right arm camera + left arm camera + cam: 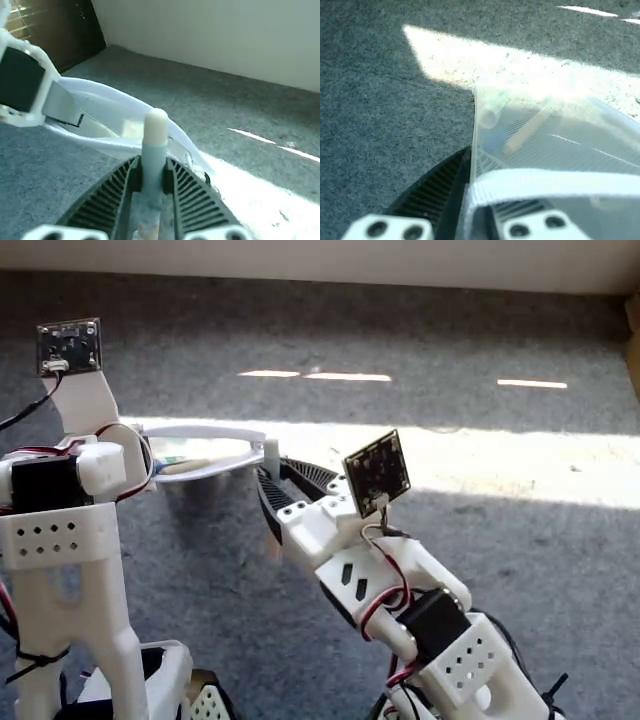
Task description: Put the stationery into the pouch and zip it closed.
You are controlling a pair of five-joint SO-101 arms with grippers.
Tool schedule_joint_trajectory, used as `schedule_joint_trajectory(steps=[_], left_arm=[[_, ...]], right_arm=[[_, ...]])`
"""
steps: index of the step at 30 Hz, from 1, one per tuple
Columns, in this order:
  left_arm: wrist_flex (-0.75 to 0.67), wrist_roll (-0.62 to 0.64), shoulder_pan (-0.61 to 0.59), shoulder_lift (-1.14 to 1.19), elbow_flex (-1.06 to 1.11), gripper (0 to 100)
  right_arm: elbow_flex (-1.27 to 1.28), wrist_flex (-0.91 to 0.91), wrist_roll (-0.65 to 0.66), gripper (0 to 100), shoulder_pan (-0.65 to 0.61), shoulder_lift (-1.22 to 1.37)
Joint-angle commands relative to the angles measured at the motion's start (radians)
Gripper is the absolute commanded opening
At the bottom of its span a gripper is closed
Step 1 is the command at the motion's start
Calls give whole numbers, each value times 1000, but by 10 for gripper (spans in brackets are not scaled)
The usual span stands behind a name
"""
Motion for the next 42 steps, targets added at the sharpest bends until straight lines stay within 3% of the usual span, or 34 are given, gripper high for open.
schedule_joint_trajectory(steps=[1, 14, 23, 29, 38, 42], left_arm=[[0, -9, -22, -13, -7, 8], [-2, -9, -21, -13, -5, 8], [-3, -11, -21, -13, -5, 8], [-3, -11, -19, -13, -5, 8], [-3, -11, -22, -13, -5, 8], [-3, -11, -22, -13, -5, 8]], right_arm=[[-125, -28, 0, 5, -39, -25], [-351, -36, 2, 5, -59, -18], [-366, -340, 2, 5, -56, -16], [-366, -420, 118, 5, -54, 68], [-326, -492, 124, 5, -51, 163], [-202, -631, 126, 5, -51, 171]])
